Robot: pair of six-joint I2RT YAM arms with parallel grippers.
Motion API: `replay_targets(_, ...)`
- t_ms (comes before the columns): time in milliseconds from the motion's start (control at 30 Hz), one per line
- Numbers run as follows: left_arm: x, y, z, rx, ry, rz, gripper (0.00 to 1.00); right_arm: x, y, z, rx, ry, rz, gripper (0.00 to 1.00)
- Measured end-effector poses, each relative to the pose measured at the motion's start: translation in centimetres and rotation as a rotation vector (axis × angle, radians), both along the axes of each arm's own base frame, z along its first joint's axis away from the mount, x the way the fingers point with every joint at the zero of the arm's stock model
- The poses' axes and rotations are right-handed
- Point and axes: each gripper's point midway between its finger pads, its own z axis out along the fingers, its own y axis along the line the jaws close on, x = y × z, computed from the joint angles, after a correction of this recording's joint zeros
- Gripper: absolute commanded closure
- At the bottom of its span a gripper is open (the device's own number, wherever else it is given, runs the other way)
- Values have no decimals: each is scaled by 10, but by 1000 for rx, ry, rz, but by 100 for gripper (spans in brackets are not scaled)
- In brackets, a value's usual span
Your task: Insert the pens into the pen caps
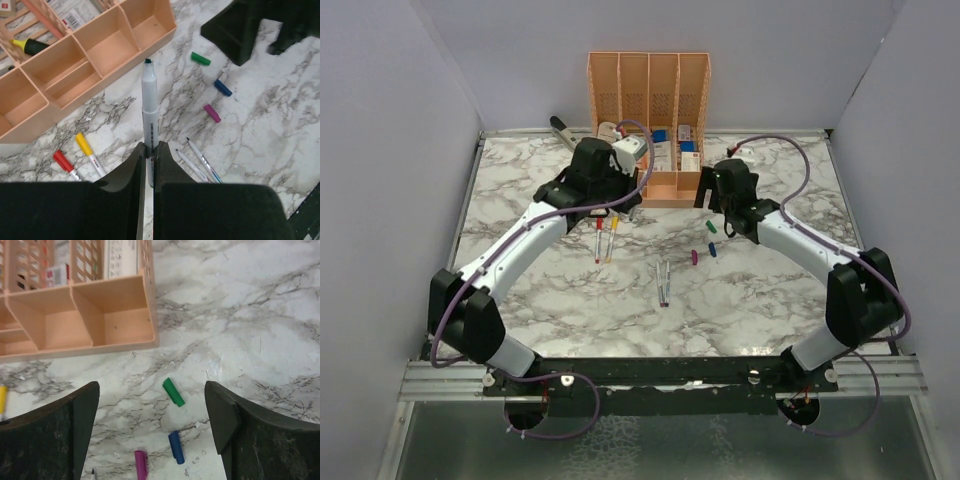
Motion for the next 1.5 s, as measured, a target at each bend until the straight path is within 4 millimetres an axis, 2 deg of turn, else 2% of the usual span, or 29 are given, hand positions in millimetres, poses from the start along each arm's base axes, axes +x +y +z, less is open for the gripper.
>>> replay_targets(167, -15, 1, 12, -209, -129, -81, 100, -9, -2, -56, -74, 169, 5, 18)
replay_targets(267, -18, 0, 14, -319, -167, -126, 100, -15, -5, -70, -99, 220, 12, 20)
replay_targets(367, -21, -4, 17, -400, -187, -174, 100, -17, -5, -72, -111, 229, 22, 25)
replay_targets(467, -30, -13, 30, -474, -219, -252, 100, -16, -4, -75, -128, 238, 39, 31)
replay_targets(633, -42, -23, 50, -565, -279, -352, 100, -17, -3, -91, -162, 280, 76, 37)
replay_targets(867, -56, -26, 47, -611, -260, -407, 100, -18, -1, -96, -179, 294, 109, 42)
replay_targets(1200, -74, -29, 45, -636, -216, -491, 100, -18, -5, -135, -227, 385, 140, 47)
replay_targets(1333, -77, -29, 45, -639, -211, -500, 100, -11, -7, -137, -223, 387, 141, 48)
replay_targets(1500, -78, -29, 45, -642, -205, -499, 100, -2, -8, -137, -222, 382, 141, 56)
